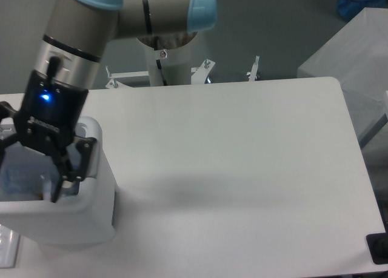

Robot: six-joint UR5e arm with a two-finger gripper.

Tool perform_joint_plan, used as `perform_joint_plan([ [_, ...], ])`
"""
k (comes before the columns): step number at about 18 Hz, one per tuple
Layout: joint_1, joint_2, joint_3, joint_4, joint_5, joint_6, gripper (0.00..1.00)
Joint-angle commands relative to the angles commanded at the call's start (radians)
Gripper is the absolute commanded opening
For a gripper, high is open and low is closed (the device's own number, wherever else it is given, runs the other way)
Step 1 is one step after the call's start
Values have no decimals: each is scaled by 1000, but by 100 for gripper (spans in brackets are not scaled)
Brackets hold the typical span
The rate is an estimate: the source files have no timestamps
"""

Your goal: Place the trash in the trash can

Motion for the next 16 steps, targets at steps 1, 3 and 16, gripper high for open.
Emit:
perform_joint_plan([
  [1, 32, -2, 3, 0, 2, 29, 100],
  [3, 85, -3, -3, -3, 6, 87, 100],
  [16, 154, 93, -117, -224, 457, 696, 100],
])
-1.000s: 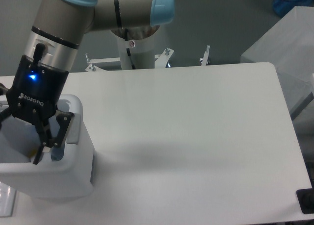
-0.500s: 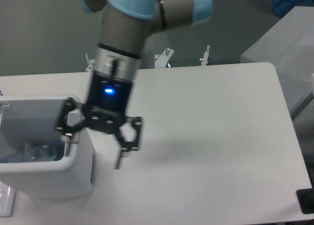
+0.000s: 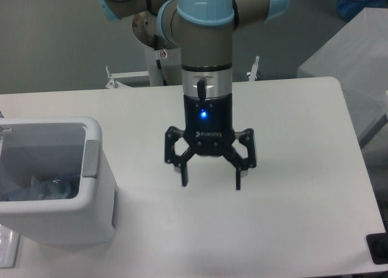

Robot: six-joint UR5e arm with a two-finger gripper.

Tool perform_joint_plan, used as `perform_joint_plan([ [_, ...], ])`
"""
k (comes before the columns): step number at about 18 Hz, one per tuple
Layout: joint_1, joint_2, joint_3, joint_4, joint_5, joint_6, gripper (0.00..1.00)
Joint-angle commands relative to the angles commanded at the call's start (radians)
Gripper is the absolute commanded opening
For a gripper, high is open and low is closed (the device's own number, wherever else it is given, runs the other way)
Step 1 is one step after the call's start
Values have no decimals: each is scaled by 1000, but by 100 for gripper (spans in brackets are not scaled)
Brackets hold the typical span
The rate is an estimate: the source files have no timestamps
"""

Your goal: Place the trash in the trash can

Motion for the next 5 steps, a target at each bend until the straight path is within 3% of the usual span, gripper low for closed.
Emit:
perform_joint_plan([
  [2, 2, 15, 2, -45, 9, 52, 100],
  [5, 8, 25, 0, -54, 18, 63, 100],
])
